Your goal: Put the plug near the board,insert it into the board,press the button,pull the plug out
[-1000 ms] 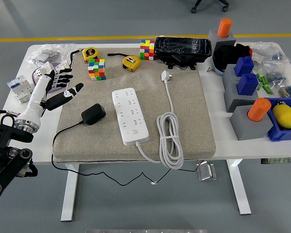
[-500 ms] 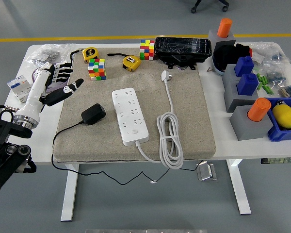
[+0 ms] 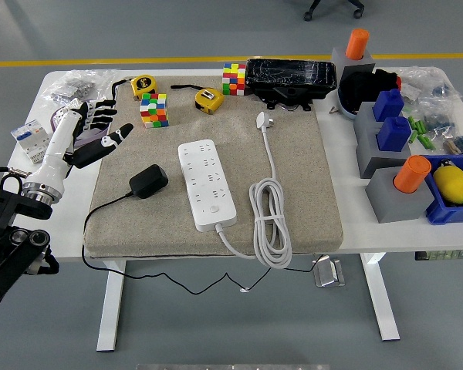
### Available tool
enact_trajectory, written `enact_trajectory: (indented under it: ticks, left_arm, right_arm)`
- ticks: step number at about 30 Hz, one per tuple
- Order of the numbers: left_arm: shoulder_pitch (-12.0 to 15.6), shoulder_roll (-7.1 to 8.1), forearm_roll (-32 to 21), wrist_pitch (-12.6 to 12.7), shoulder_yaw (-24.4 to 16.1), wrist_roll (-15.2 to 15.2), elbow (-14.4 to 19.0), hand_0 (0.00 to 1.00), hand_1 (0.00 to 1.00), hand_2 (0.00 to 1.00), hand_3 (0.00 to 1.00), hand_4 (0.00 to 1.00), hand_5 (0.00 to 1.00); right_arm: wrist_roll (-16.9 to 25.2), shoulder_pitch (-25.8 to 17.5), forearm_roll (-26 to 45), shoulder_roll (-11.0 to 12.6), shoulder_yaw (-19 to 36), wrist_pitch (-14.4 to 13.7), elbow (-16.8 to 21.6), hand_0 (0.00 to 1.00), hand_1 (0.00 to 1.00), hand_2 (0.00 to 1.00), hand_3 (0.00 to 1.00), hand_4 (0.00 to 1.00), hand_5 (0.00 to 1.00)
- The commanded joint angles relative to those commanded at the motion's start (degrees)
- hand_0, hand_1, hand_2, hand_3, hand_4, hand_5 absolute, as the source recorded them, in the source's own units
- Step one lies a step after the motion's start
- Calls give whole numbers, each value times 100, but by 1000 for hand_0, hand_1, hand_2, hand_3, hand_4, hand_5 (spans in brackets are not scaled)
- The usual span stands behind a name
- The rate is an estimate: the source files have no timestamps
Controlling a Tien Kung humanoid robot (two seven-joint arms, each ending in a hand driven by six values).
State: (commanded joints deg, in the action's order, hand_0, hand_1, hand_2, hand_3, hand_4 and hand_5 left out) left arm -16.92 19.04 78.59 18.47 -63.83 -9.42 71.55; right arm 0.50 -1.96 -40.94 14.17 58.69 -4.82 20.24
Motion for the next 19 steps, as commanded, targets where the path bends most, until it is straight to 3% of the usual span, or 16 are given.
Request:
enact_trajectory:
  ticks: [19]
  left_arm:
    - [9,-16,1,-18,-7,16,32,667,724,746,767,902,547]
  right_arm:
    - [-6,-18,-7,7,21,0,9,597,625,619,546,924,474]
